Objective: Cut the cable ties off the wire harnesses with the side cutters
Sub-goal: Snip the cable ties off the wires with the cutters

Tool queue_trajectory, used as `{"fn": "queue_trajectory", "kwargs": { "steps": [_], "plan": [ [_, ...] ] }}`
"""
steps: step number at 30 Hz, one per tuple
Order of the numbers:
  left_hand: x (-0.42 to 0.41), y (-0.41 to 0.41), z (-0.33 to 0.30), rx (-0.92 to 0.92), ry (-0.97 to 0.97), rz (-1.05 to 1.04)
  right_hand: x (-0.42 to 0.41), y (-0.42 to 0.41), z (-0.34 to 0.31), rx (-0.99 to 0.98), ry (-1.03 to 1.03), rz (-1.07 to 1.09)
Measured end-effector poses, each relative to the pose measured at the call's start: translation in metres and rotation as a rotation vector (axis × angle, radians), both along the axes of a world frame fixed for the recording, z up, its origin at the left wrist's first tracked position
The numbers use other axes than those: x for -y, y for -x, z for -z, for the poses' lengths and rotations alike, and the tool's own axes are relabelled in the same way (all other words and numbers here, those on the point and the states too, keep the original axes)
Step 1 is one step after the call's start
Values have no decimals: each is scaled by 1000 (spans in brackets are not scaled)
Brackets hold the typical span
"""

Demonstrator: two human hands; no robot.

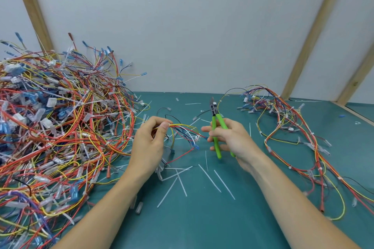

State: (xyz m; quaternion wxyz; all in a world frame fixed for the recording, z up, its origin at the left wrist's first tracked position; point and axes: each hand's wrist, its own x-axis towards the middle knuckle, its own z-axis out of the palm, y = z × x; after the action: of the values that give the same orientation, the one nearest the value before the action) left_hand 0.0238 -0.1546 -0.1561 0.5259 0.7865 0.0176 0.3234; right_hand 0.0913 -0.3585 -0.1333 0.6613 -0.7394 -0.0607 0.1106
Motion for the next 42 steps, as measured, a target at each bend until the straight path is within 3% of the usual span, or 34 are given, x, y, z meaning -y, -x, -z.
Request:
{"fn": "queue_trajectory", "kwargs": {
  "steps": [2, 6, 8, 21, 31, 35, 39, 42],
  "plan": [
    [1, 1, 0, 7, 1, 4, -1, -3, 5, 104, 208, 91],
    [2, 2, 0, 14, 27, 14, 1, -2, 15, 344, 849, 229],
    [3, 3, -1, 24, 52, 12, 1, -2, 19, 414, 1006, 231],
    [1, 2, 0, 19, 80, -28, -4, 7, 20, 453, 1235, 111],
    [0, 1, 1, 21, 12, -60, -5, 5, 21, 469, 1188, 146],
    [0, 5, -3, 69, -42, -128, -6, 9, 8, 642, 639, 330],
    [-1, 9, -8, 101, -62, -145, -22, 25, -4, 500, 115, 91],
    [2, 9, -9, 85, -24, -82, -32, 33, -1, 469, -9, -46]
  ]
}}
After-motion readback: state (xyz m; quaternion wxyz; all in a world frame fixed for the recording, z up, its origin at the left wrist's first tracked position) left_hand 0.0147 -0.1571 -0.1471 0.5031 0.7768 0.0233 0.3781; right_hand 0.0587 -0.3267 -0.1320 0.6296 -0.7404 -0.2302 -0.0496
